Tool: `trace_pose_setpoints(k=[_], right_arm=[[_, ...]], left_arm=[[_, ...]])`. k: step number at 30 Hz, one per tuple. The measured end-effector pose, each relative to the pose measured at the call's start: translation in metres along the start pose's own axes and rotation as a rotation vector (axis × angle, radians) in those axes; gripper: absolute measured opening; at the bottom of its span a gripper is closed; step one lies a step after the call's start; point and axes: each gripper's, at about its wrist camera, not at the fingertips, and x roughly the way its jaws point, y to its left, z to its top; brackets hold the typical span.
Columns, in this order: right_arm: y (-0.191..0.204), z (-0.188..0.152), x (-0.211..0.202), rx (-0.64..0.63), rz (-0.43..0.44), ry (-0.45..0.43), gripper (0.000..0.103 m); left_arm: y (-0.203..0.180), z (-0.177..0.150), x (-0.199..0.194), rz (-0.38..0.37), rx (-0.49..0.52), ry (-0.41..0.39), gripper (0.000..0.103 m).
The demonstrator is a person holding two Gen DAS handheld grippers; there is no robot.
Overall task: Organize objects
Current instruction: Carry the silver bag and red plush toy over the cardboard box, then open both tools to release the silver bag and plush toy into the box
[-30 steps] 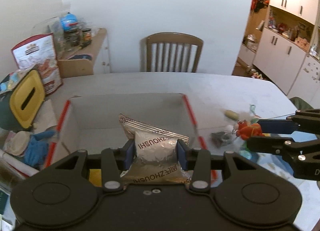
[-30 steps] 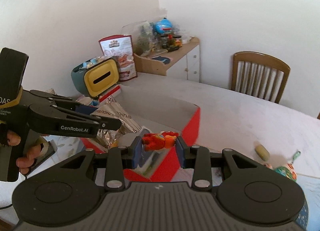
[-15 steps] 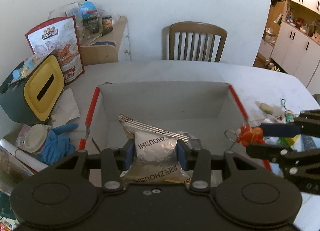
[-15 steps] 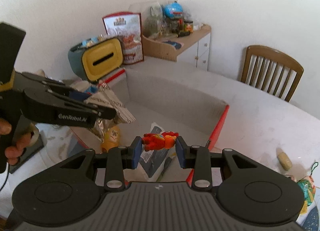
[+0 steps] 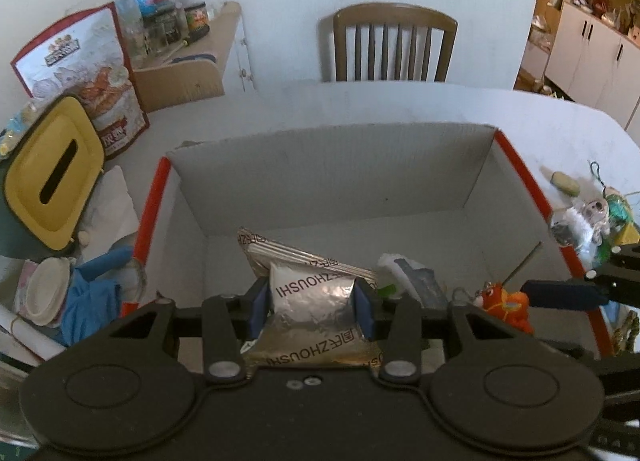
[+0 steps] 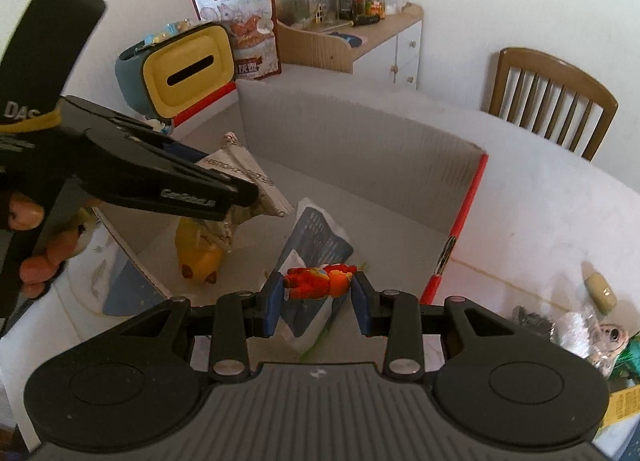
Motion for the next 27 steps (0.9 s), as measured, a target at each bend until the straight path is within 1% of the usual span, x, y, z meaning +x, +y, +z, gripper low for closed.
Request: trace_pose_setpoints(k=[10, 14, 18, 20, 22, 25, 27], right_arm=[[0.004, -0.001, 0.007, 0.005, 0.012, 0.026, 0.037], [0.004, -0.002, 0.006, 0.019, 0.023, 0.032, 0.037], [0.002, -0.003, 0.0, 0.033, 0.037, 0.025, 0.039], [0.001, -0.003, -0.004, 0.04, 0.045, 0.018, 0.046], [0.001, -0.004, -0.007, 0.043, 0.05, 0.009, 0.048], [0.0, -0.005, -0.013, 0.05, 0.054, 0.002, 0.049], [-0.001, -0.006, -0.017, 0.054, 0.057, -0.005, 0.049]], left_arm=[[-0.014, 0.004, 0.021, -0.006, 0.078, 0.098, 0.043], [-0.018, 0.005, 0.024, -0.002, 0.086, 0.127, 0.044], [-0.019, 0.006, 0.024, 0.006, 0.074, 0.13, 0.045], [-0.019, 0.005, 0.023, 0.009, 0.071, 0.126, 0.046], [-0.019, 0.005, 0.019, 0.005, 0.065, 0.112, 0.047], [-0.018, 0.006, 0.012, 0.003, 0.051, 0.095, 0.054], [-0.016, 0.006, 0.007, 0.001, 0.041, 0.082, 0.055]])
